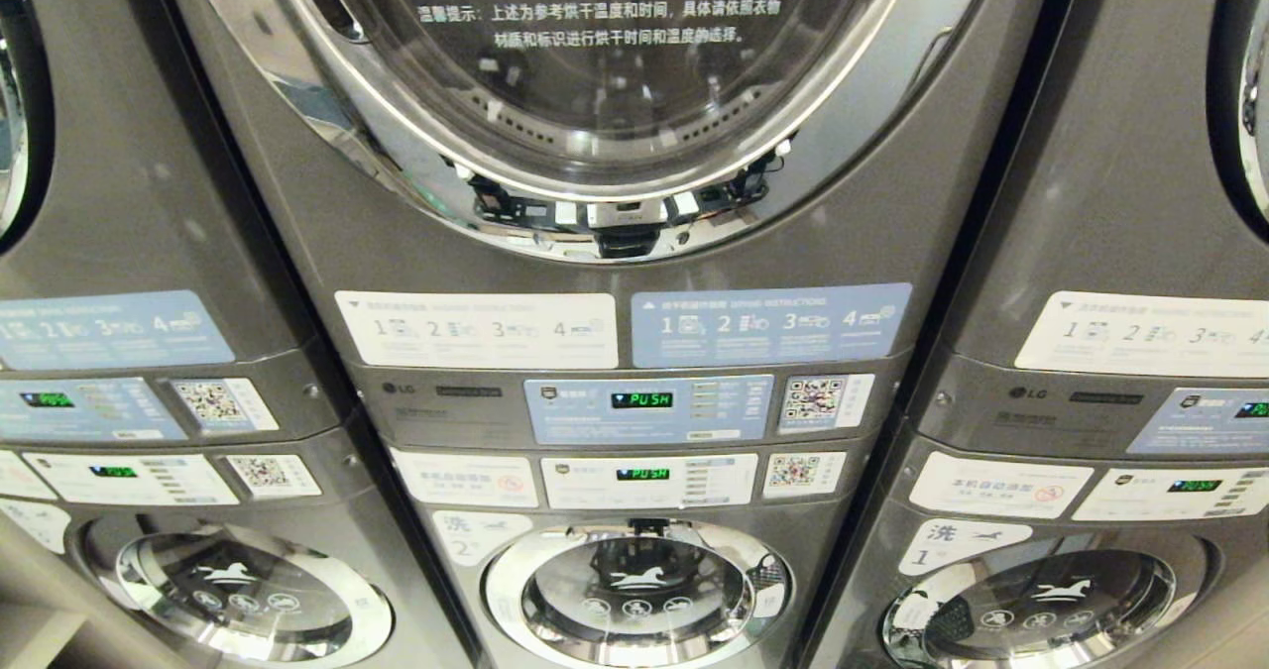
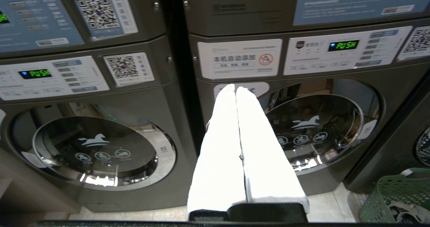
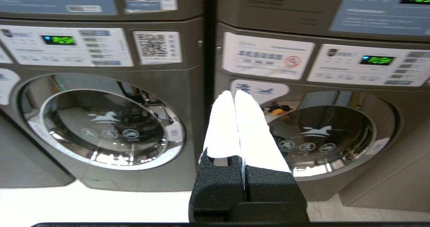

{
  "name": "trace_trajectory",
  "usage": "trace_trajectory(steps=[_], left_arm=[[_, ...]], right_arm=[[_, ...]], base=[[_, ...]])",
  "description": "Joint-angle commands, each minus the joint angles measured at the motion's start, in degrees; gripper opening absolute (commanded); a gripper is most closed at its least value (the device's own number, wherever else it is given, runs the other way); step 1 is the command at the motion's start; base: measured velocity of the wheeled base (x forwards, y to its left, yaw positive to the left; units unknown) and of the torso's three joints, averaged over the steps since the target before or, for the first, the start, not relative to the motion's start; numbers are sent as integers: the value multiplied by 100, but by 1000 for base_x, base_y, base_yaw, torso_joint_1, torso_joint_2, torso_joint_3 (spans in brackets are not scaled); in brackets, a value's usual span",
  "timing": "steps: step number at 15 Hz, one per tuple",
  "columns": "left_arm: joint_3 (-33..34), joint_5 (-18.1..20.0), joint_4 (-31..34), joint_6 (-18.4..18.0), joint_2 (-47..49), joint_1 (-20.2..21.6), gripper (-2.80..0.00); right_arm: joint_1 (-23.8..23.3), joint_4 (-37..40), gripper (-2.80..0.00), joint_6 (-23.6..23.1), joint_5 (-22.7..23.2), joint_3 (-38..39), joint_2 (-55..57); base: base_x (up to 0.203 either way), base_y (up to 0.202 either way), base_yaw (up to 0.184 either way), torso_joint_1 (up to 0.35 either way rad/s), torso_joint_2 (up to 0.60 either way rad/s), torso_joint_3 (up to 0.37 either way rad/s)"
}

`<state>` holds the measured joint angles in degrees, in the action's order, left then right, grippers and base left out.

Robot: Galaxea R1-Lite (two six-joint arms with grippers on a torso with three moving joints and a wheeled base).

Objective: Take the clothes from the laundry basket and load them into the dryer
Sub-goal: Open the dryer

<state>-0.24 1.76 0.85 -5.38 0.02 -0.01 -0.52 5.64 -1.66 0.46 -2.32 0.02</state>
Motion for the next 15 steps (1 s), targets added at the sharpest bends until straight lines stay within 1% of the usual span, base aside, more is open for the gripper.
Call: trace_trajectory(steps=[1,2,3,4,6,11,13,14,15], left_arm=[[-2,0,3,2,-2,1,-280],[-2,0,3,-6,-2,1,-280],[-2,0,3,-6,-2,1,-280],[-2,0,3,-6,-2,1,-280],[-2,0,3,-6,-2,1,-280],[-2,0,3,-6,-2,1,-280],[-2,9,3,-6,-2,1,-280],[-2,3,3,-1,-2,1,-280],[-2,0,3,2,-2,1,-280]], right_arm=[[0,7,-280,-15,6,-6,-2],[0,7,-280,-89,17,-3,-2],[0,-1,-280,-280,50,4,-2],[0,-2,-280,-373,168,-64,-2],[0,32,-280,-408,350,-488,69],[-4,81,-280,-472,371,-872,599],[-2,72,-280,-476,396,-1422,1252],[0,61,-280,-466,465,-1807,1705],[2,40,-280,-440,644,-2228,2183]], base=[[0,197,-4,1,2,2],[0,195,0,2,7,7],[0,192,1,5,5,2],[0,201,1,2,6,-2],[0,194,1,5,1,4],[0,197,-1,3,3,3],[0,195,0,-3,0,-1],[0,195,-4,1,3,9],[0,196,3,5,2,2]])
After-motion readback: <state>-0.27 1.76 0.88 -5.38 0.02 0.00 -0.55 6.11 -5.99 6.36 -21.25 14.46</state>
